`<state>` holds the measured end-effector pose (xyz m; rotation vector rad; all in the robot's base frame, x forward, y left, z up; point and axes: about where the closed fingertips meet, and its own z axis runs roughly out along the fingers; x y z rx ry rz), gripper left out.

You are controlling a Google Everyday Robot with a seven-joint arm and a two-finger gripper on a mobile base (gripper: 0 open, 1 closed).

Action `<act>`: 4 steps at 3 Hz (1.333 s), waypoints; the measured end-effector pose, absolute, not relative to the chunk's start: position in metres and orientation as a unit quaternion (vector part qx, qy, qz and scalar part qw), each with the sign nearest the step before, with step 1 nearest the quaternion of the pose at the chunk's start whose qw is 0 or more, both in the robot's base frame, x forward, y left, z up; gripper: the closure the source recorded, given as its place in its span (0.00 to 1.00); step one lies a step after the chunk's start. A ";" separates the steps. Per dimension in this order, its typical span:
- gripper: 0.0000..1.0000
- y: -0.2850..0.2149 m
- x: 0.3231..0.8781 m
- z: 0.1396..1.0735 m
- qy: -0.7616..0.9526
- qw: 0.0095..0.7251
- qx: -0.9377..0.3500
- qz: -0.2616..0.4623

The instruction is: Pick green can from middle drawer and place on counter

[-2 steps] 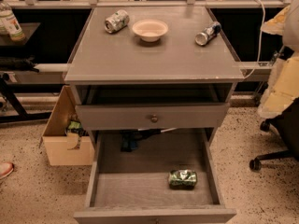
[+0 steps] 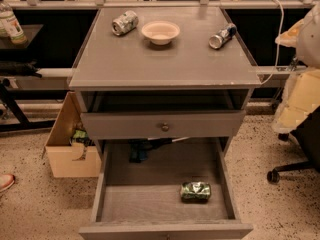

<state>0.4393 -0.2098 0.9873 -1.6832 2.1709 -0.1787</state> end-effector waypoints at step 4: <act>0.00 -0.199 0.402 0.799 0.744 0.157 -0.649 -0.009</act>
Offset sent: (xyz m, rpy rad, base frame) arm -0.0480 0.0090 -0.2397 -0.0118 0.1529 0.1784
